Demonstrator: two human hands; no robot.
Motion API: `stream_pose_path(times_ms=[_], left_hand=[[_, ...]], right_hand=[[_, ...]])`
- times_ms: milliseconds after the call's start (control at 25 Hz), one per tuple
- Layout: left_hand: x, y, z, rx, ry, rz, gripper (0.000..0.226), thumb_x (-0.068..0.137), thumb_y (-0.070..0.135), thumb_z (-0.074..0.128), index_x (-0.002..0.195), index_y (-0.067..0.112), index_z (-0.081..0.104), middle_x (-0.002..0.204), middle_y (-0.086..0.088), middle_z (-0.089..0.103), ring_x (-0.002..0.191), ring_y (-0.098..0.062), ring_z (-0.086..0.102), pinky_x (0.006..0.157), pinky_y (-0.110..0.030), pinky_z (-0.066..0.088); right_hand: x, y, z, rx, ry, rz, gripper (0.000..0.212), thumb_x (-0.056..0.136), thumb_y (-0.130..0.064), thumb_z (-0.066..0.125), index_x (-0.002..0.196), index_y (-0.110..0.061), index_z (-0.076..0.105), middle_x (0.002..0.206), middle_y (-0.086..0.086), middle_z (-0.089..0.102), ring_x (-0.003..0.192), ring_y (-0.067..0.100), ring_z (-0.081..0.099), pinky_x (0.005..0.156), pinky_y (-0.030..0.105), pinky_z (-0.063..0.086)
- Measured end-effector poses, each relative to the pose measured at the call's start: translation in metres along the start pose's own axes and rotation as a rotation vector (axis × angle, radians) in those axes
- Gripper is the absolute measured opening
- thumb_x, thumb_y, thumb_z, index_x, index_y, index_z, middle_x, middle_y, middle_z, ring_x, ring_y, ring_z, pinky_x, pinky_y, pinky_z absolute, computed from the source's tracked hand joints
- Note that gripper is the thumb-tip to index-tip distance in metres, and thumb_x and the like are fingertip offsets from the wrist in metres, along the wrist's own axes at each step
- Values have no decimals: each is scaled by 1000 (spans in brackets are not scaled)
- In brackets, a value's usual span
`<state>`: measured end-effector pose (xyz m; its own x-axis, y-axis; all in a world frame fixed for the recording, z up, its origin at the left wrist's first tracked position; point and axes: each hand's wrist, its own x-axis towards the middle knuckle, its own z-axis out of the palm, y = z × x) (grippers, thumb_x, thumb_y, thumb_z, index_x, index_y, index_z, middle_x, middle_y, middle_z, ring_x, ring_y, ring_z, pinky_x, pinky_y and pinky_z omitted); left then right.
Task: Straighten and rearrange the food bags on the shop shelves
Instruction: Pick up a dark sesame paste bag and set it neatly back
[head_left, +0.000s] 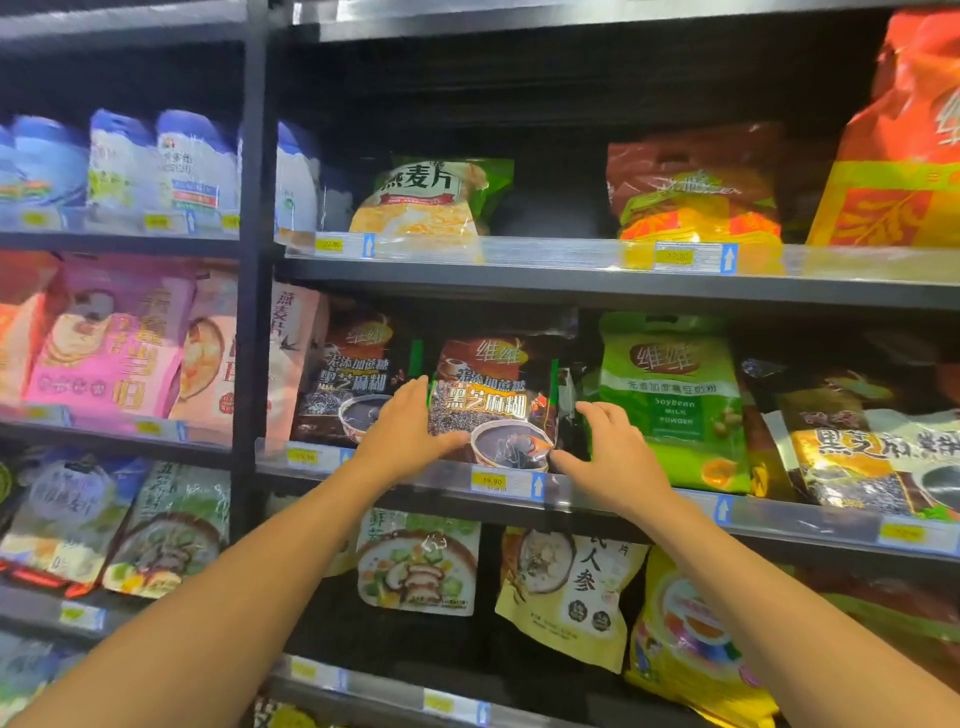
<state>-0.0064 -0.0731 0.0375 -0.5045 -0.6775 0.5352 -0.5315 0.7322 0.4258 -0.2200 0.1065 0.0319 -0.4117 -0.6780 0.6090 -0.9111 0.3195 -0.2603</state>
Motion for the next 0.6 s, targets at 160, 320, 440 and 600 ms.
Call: stream_pose_path(times_ms=[160, 320, 440, 600], left_hand=[[54, -26, -2, -197, -48, -63, 141, 58, 97, 62, 163, 15, 18, 170, -10, 24, 154, -33, 31, 120, -55, 37], [75, -28, -7, -385, -193, -149, 124, 78, 72, 73, 165, 8, 11, 173, -12, 14, 153, -36, 30, 117, -54, 41], [82, -27, -4, -492, -335, -176, 102, 87, 54, 75, 162, 9, 22, 169, -9, 26, 148, -34, 37, 109, -51, 47], [79, -22, -3, -566, -386, -161, 78, 94, 41, 72, 157, 13, 34, 164, -9, 38, 144, -34, 42, 108, -51, 43]], right_hand=[[25, -15, 17, 47, -52, 74, 117, 75, -82, 67, 163, -23, 18, 167, 1, 30, 145, 24, 45, 107, 48, 50], [47, -25, 27, 95, -174, 207, 143, 58, -85, 77, 165, -24, 4, 163, 2, 43, 140, 26, 53, 105, 48, 52], [58, -27, 42, 141, -274, 298, 150, 53, -82, 82, 165, -25, 1, 156, 1, 52, 131, 27, 60, 103, 42, 53], [63, -23, 55, 150, -277, 272, 144, 47, -81, 83, 161, -28, 14, 145, -5, 62, 120, 22, 66, 100, 43, 57]])
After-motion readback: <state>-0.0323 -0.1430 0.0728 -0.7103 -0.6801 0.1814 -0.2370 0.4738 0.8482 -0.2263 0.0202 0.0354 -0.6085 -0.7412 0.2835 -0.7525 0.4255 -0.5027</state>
